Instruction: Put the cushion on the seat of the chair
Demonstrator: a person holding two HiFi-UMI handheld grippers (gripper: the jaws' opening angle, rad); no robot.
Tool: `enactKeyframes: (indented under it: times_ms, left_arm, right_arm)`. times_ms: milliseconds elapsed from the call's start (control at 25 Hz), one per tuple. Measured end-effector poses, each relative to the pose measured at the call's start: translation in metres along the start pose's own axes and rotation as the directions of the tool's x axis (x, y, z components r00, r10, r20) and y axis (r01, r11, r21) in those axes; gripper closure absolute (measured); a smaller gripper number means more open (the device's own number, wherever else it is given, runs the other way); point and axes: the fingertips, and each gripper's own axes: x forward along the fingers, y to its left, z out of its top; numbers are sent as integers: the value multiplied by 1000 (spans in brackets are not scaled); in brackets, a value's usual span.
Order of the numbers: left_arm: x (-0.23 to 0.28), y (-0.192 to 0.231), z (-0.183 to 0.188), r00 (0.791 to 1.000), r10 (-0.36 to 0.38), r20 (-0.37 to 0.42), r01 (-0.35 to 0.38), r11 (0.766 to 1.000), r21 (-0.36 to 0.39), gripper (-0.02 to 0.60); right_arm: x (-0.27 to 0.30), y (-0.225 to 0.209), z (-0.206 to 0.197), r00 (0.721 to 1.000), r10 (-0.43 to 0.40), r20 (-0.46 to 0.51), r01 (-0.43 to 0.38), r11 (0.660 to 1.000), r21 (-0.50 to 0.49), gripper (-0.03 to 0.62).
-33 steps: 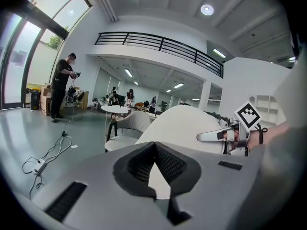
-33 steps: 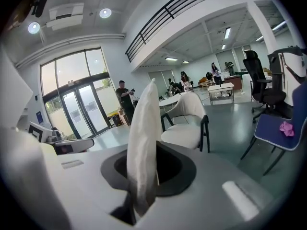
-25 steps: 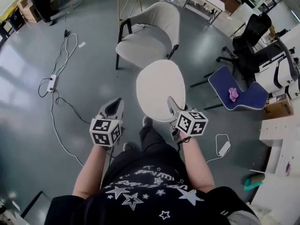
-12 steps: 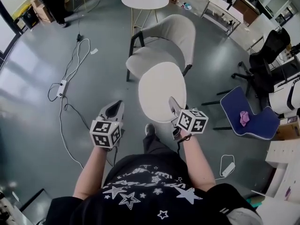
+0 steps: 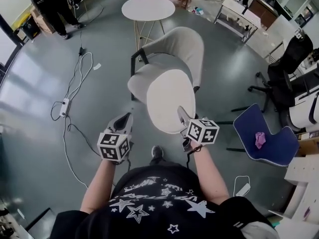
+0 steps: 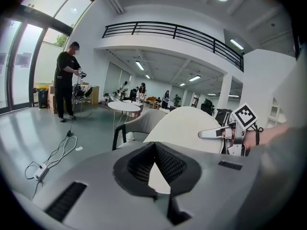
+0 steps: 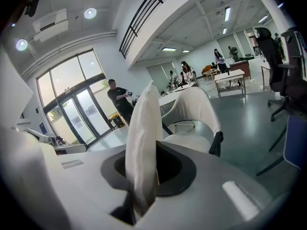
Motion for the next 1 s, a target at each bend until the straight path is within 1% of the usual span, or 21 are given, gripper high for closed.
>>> enactKeyframes:
  times_ms: [160,320,480,600,680,760,880,1000]
  left_arm:
    - [25,1,13,1000,16,4,-16,1000,15,574]
    - [42,16,21,999,54,-1,-54,999,-1,574]
    - [49,31,33,998,62,-10,-62,998,-5,574]
    - [62,43,43,998,57,-3,-57,998,-5,574]
    - [75,51,45,999,37,-8,-37,999,-1,574]
    - [91,61,48,1000,10,-23,-9,1000,8,574]
    - [118,75,60,998,-53,-46,54,998,25,574]
    - [146,93,73,989,-122,-81,127,991,47,574]
  right_arm:
    - [15,-30,13,1000,-6,-13,6,1000,0,539]
    - [30,-51,32,1000,-22,12,22,999,26,539]
    - [43,-49,33,1000,-25,-1,25,998,57,539]
    - [54,-45,30,1000,-23,-11,24,997,69,539]
    - [62,-46,27,999,-33,-16,34,996,77,539]
    - [71,-49,28,998,-59,-16,60,994,86,539]
    - [85,-55,38,993,-119,-9,119,987,109,539]
    - [101,-59,47,981,-195,-11,195,973,122,539]
